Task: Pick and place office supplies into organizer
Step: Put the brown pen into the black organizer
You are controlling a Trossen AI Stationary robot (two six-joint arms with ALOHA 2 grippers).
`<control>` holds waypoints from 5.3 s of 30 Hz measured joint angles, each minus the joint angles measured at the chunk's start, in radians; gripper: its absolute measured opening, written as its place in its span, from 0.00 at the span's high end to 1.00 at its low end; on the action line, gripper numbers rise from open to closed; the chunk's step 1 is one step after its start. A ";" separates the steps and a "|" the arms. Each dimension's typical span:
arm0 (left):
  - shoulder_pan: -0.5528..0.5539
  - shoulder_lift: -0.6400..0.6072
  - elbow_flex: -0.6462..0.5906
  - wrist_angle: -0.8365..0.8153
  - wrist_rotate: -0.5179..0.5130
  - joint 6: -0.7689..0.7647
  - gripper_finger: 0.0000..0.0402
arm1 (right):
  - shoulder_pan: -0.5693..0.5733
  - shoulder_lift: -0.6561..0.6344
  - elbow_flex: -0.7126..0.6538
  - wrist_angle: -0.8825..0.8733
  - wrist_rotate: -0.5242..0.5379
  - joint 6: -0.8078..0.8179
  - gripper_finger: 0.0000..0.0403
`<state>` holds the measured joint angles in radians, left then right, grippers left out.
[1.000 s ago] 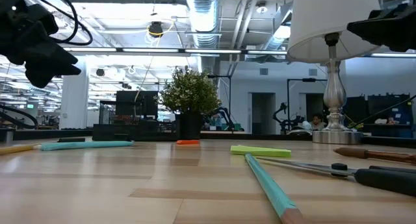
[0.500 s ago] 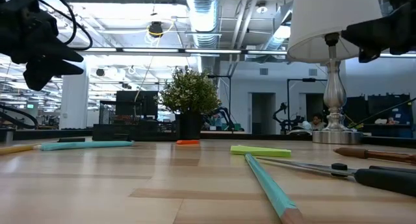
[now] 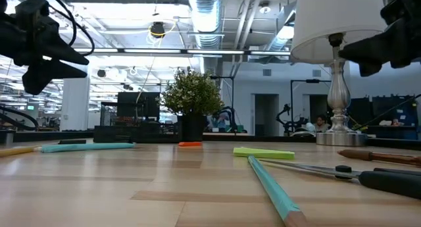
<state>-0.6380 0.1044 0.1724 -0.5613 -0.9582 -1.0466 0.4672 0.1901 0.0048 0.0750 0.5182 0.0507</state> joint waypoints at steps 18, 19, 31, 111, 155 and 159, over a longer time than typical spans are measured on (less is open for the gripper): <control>0.000 0.336 -0.018 0.101 -0.038 -0.117 0.64 | 0.001 0.155 0.000 0.030 0.002 0.083 0.82; 0.000 0.342 -0.019 0.121 -0.048 -0.105 0.64 | 0.001 0.159 0.000 0.040 0.002 0.090 0.82; 0.000 0.348 -0.018 0.259 -0.042 -0.125 0.64 | -0.013 0.164 0.036 0.013 -0.018 0.129 0.81; 0.170 0.347 0.044 0.288 0.051 0.072 0.64 | -0.039 1.709 1.144 -0.892 -0.415 1.383 0.68; 0.169 0.287 0.144 0.542 -0.030 0.587 0.64 | -0.253 1.449 1.275 -0.172 0.349 0.162 0.96; 0.169 0.249 0.246 0.537 -0.031 0.817 0.64 | -0.388 1.531 1.275 0.198 -0.023 -0.065 0.95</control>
<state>-0.4686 0.3532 0.4179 -0.0239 -0.9890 -0.2297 0.0787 1.7216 1.2800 0.2727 0.4951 -0.0145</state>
